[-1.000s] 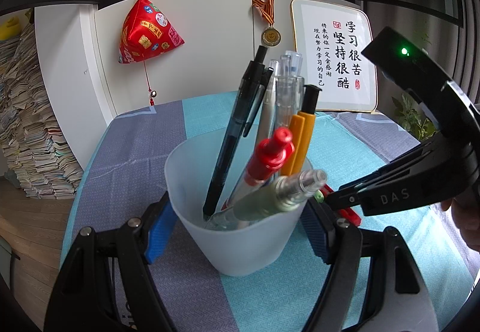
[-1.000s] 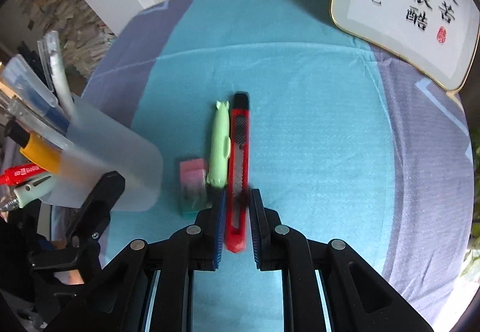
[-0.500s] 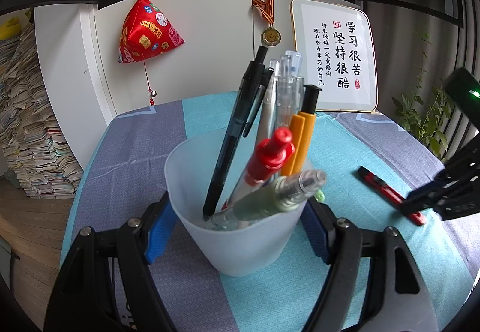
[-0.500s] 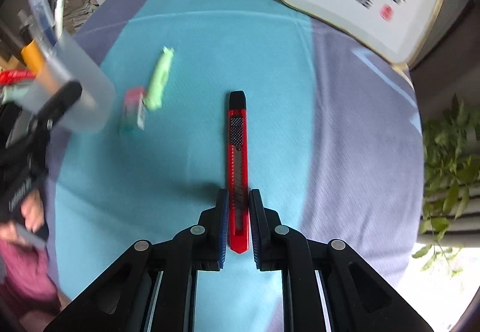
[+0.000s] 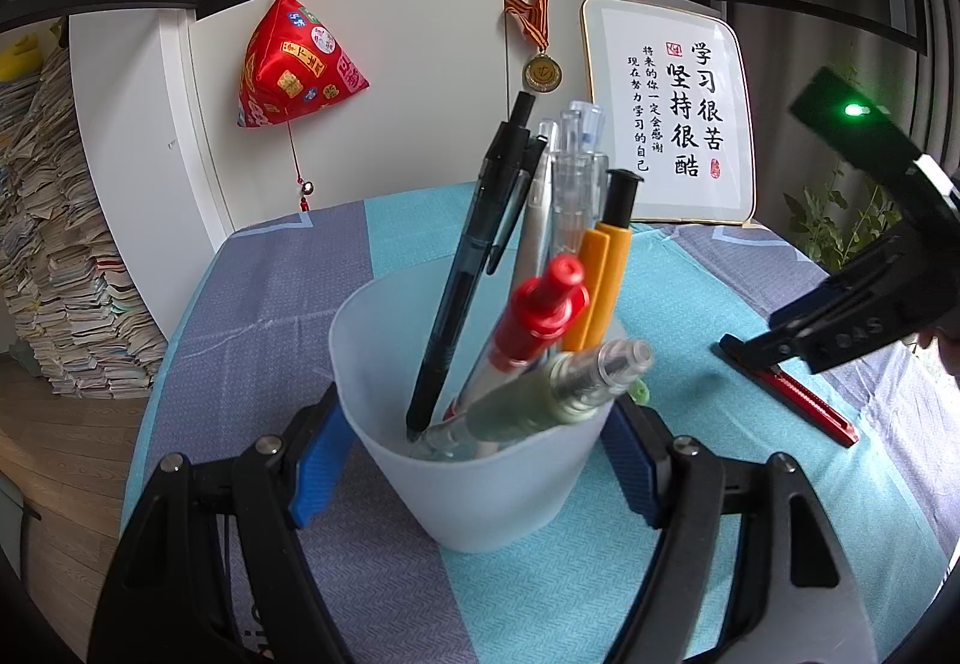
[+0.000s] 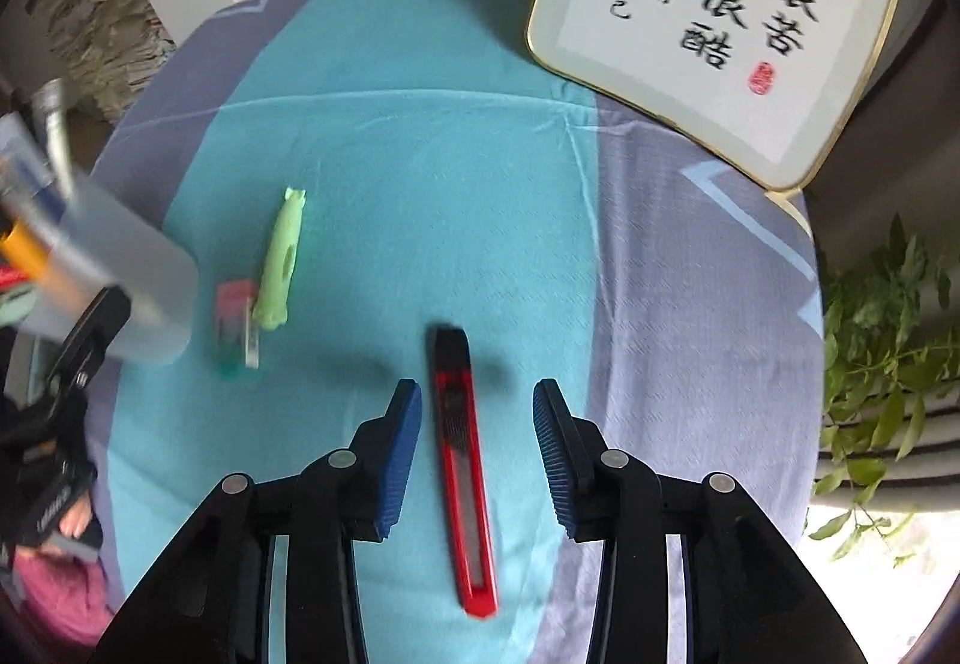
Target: Organize stationery
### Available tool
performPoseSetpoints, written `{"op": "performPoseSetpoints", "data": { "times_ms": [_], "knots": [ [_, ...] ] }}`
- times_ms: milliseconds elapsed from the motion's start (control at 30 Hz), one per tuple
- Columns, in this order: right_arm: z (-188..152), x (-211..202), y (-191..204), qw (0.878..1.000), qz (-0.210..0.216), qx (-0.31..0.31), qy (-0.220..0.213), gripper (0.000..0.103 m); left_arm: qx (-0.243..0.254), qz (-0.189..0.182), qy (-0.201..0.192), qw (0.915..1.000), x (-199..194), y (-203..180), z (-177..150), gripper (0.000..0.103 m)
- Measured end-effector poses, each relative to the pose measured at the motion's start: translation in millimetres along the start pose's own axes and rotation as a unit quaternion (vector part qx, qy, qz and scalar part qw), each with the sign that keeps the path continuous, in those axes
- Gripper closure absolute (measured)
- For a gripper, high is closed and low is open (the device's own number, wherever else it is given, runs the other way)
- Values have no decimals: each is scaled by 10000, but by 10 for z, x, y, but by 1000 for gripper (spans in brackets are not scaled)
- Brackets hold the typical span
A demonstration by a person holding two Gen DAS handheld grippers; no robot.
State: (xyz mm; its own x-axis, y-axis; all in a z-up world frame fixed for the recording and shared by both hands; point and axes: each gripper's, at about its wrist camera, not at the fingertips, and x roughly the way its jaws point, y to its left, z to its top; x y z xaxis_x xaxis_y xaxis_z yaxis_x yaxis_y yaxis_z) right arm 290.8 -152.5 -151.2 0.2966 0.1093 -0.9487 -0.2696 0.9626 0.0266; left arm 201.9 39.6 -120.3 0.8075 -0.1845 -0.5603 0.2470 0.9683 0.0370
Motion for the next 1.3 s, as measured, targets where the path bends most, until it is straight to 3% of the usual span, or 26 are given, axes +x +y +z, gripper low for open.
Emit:
{"op": "performPoseSetpoints", "data": {
  "times_ms": [67, 267, 300, 400, 633, 933, 1133, 1300],
  "knots": [
    [40, 47, 9, 10000, 29, 16, 43, 63, 0, 3, 4, 10000, 1, -2, 0, 29],
    [124, 169, -25, 9999, 13, 39, 141, 81, 4, 3, 0, 10000, 2, -1, 2, 29],
    [129, 164, -29, 9999, 14, 40, 133, 89, 0, 0, 0, 10000, 1, 0, 1, 29],
    [130, 92, -24, 10000, -13, 49, 60, 89, -2, -3, -1, 10000, 1, -1, 1, 29],
    [-11, -692, 44, 9959, 278, -77, -853, 89, -2, -3, 0, 10000, -1, -1, 1, 29],
    [59, -1783, 508, 9696, 1035, -564, -2145, 89, -11, -12, 1, 10000, 3, -6, 3, 29],
    [183, -2163, 857, 9509, 1150, -951, -2711, 89, -21, -17, 0, 10000, 6, -4, 5, 30],
    [373, -2193, 1101, 9402, 1377, -1154, -2895, 89, 11, -61, -8, 10000, 12, -29, 8, 30]
  ]
}}
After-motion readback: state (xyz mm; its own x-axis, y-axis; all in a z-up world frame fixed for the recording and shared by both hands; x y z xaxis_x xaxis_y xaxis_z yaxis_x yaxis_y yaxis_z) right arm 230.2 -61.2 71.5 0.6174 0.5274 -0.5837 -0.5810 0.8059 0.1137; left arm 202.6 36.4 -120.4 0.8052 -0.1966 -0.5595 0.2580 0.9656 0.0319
